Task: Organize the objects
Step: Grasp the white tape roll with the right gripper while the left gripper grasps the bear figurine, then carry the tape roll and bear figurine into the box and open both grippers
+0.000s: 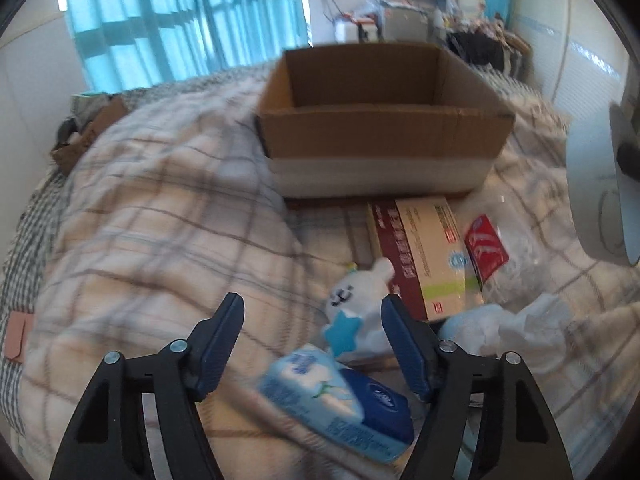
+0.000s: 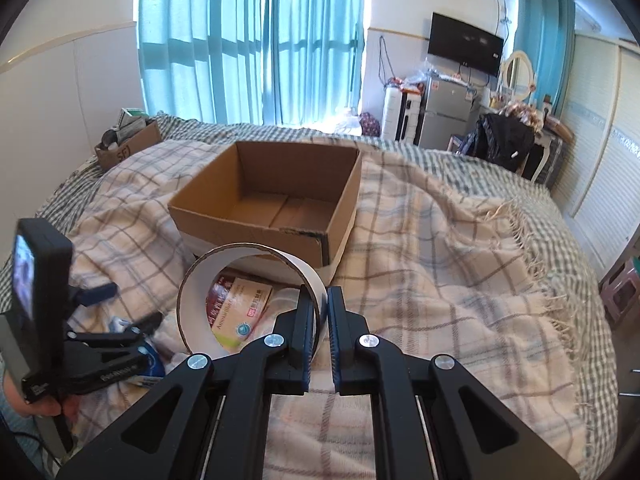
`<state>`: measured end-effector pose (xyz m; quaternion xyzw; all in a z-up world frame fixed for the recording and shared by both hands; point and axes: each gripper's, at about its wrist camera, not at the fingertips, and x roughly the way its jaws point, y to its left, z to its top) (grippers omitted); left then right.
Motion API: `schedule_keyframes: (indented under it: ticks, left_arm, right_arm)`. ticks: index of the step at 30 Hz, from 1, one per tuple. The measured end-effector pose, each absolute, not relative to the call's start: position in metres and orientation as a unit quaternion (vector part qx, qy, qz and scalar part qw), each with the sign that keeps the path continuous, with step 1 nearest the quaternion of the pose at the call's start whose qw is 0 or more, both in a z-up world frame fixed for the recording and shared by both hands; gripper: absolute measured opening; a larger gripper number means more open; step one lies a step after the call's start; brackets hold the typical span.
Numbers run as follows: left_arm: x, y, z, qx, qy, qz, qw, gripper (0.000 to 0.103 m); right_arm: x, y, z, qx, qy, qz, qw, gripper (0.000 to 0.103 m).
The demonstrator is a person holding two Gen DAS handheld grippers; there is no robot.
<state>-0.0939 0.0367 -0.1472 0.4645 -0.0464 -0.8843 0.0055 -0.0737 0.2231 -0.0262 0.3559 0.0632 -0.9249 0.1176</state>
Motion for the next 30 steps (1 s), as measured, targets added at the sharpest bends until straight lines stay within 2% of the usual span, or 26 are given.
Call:
schedule_keyframes:
  ticks: [6, 7, 8, 14, 20, 30]
  left_arm:
    - [-0.107, 0.048, -0.174, 0.505, -0.064, -0.861, -0.021, 0.073]
    - [-0.108, 0.046, -0.174, 0.507, -0.057, -0.859, -0.028, 0.066]
    - [-0.109, 0.045, -0.175, 0.511, -0.045, -0.857, -0.041, 0.051]
    - [-0.096, 0.036, -0.16, 0.496, -0.023, -0.867, -0.038, 0.05]
    - [-0.075, 0.022, -0.105, 0.43, -0.002, -0.902, -0.027, 0.047]
    - [-0.112, 0.016, -0.011, 0.341, 0.03, -0.938, -0.056, 0.047]
  right_arm:
    - [-0.087, 0.23, -0.046, 0.373, 0.047, -0.917, 0.133, 0.007]
    - [-0.088, 0.23, -0.049, 0.376, 0.046, -0.916, 0.135, 0.007]
    - [-0.089, 0.23, -0.051, 0.378, 0.045, -0.914, 0.136, 0.007]
    - [-0.086, 0.229, -0.051, 0.376, 0.048, -0.915, 0.137, 0.007]
    - [-0.077, 0.222, -0.027, 0.355, 0.058, -0.923, 0.138, 0.007]
    - [-0.089, 0.193, 0.031, 0.306, 0.088, -0.936, 0.149, 0.007]
